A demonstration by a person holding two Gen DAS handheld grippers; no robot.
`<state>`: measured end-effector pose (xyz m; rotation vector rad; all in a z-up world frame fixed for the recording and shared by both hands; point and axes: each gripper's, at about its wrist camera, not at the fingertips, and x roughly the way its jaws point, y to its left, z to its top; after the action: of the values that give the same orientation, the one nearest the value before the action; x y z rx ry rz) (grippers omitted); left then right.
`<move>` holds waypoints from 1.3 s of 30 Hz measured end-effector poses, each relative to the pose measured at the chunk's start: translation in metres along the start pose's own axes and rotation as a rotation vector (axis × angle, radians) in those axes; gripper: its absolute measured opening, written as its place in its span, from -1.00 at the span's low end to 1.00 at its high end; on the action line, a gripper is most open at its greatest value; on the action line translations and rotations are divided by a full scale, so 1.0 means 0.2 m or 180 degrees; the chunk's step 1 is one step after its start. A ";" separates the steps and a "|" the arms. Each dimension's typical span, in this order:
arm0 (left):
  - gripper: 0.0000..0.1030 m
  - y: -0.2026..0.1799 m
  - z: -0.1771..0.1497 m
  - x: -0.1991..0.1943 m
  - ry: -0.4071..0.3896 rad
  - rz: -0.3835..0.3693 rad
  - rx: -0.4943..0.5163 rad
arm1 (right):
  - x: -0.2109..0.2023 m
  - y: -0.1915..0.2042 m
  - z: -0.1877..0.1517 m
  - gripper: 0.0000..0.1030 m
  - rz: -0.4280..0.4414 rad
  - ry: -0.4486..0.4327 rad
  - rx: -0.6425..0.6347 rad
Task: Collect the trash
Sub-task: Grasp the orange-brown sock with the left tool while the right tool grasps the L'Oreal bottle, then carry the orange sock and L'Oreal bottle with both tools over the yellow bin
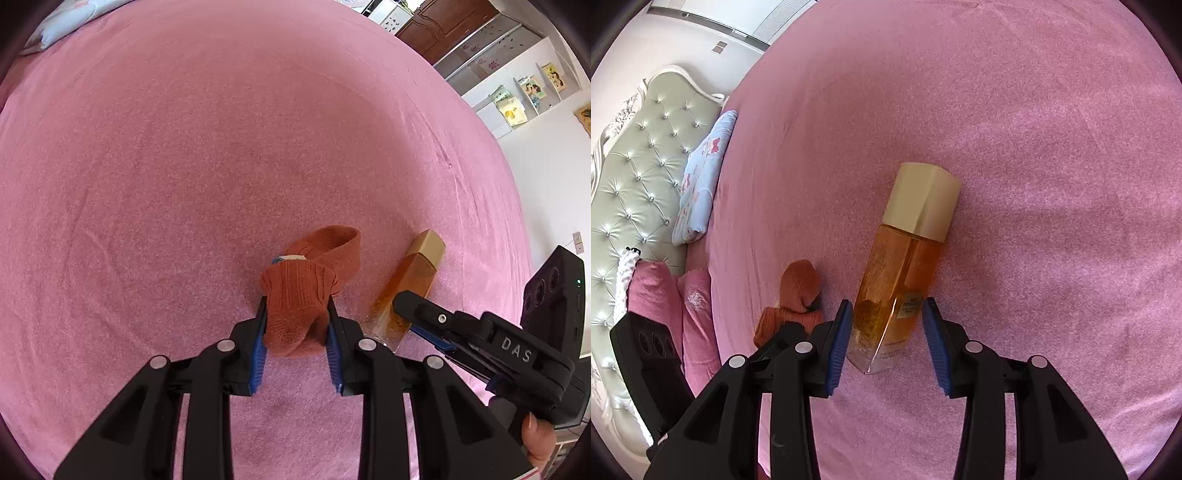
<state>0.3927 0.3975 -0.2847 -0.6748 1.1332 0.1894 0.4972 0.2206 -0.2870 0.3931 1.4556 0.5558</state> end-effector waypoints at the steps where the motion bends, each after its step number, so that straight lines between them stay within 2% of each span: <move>1: -0.46 0.01 -0.01 -0.01 -0.0003 -0.0021 -0.0013 | 0.01 0.00 0.01 -0.20 -0.0007 0.0003 0.0026; 6: -0.46 0.02 -0.03 -0.03 -0.0008 -0.0027 0.0032 | 0.07 0.05 0.03 -0.21 -0.0139 0.0034 0.0001; 12: -0.46 0.02 -0.02 -0.05 -0.0027 -0.0056 -0.0002 | 0.07 0.11 0.00 -0.33 -0.0321 -0.0076 -0.0266; 17: -0.49 -0.02 -0.11 -0.08 0.0028 -0.0071 0.0144 | 0.00 0.03 -0.09 -0.38 -0.0192 -0.0040 -0.0209; 20: -0.50 -0.04 -0.22 -0.11 0.0084 -0.0155 0.0110 | -0.08 -0.06 -0.20 -0.39 -0.0086 -0.0001 -0.0122; 28: -0.50 -0.07 -0.75 -0.20 0.0414 -0.0263 0.0043 | -0.39 -0.34 -0.63 -0.40 0.0090 0.0190 0.0064; 39: -0.50 -0.23 -1.66 -0.47 0.0865 -0.0301 0.0308 | -0.88 -0.65 -1.49 -0.41 -0.0111 0.0443 0.0170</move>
<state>0.1185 0.1849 -0.2672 -0.6798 1.3579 -0.0393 0.2126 -0.0114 -0.2432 0.3764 1.6106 0.5256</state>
